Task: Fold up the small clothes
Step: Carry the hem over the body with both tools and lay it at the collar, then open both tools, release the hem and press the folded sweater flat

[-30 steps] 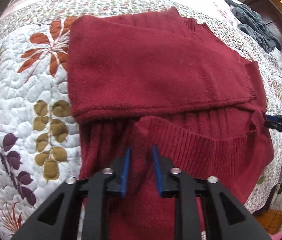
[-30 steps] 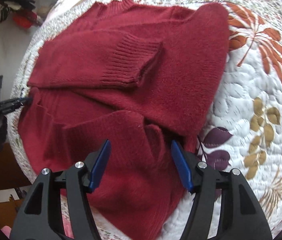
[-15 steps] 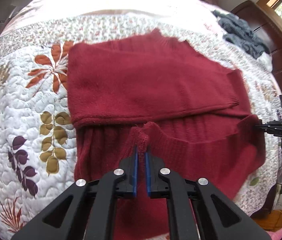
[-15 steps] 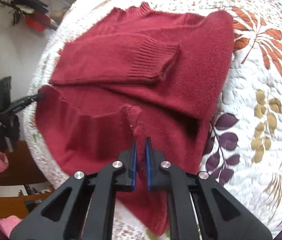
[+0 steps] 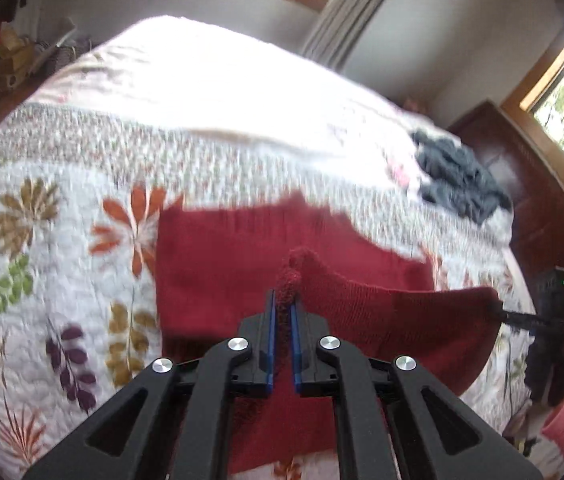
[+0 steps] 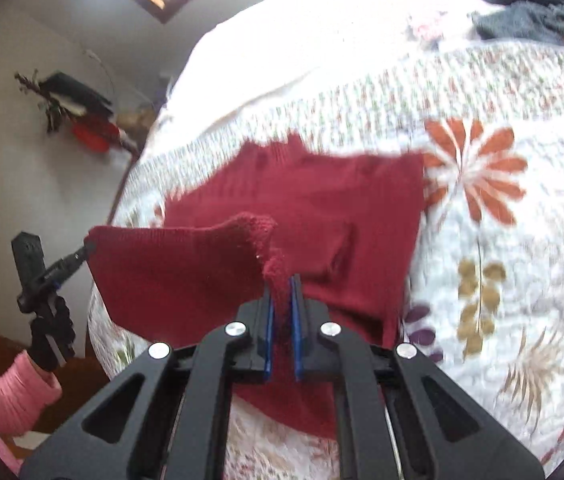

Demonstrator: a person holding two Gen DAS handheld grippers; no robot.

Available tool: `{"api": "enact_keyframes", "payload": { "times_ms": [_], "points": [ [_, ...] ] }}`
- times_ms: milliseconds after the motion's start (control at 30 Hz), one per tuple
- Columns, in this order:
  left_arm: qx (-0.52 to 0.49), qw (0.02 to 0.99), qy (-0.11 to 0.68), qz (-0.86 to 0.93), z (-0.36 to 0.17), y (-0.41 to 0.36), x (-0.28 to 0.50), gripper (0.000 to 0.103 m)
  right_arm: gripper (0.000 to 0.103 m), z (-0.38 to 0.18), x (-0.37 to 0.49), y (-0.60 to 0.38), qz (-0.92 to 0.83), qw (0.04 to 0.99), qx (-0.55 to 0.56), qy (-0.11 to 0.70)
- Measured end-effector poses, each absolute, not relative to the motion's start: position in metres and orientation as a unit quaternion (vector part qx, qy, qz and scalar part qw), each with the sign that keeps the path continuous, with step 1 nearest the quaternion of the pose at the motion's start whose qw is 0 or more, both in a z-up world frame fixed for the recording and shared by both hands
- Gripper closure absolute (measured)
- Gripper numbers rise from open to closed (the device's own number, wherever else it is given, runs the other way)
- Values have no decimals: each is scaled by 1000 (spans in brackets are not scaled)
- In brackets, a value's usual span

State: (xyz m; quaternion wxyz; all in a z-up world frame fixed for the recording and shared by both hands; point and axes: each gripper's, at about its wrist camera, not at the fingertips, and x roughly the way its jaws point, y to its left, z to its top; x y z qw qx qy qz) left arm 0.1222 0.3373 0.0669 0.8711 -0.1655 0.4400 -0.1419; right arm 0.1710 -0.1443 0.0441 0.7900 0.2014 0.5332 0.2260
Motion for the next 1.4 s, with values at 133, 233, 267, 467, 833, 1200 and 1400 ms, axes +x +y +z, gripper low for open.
{"api": "enact_keyframes", "payload": {
  "times_ms": [133, 233, 267, 467, 833, 1200, 1400],
  "points": [
    [-185, 882, 408, -144, 73, 340, 165, 97, 98, 53, 211, -145, 222, 810, 191, 508],
    [-190, 888, 395, -142, 72, 343, 197, 97, 98, 52, 240, -145, 217, 818, 185, 500],
    [-194, 888, 392, -141, 69, 344, 209, 97, 98, 49, 253, -145, 211, 821, 180, 499],
    [-207, 886, 395, -128, 50, 346, 266, 97, 98, 29, 309, -149, 183, 826, 176, 504],
    [-147, 854, 491, -90, -32, 331, 337, 97, 103, -46, 373, -156, 124, 799, 168, 564],
    [-172, 833, 526, -1, -62, 377, 342, 83, 80, -56, 312, -164, 109, 779, 168, 594],
    [-125, 856, 502, -16, -28, 363, 303, 82, 70, -54, 238, -162, 125, 754, 184, 619]
  ]
}}
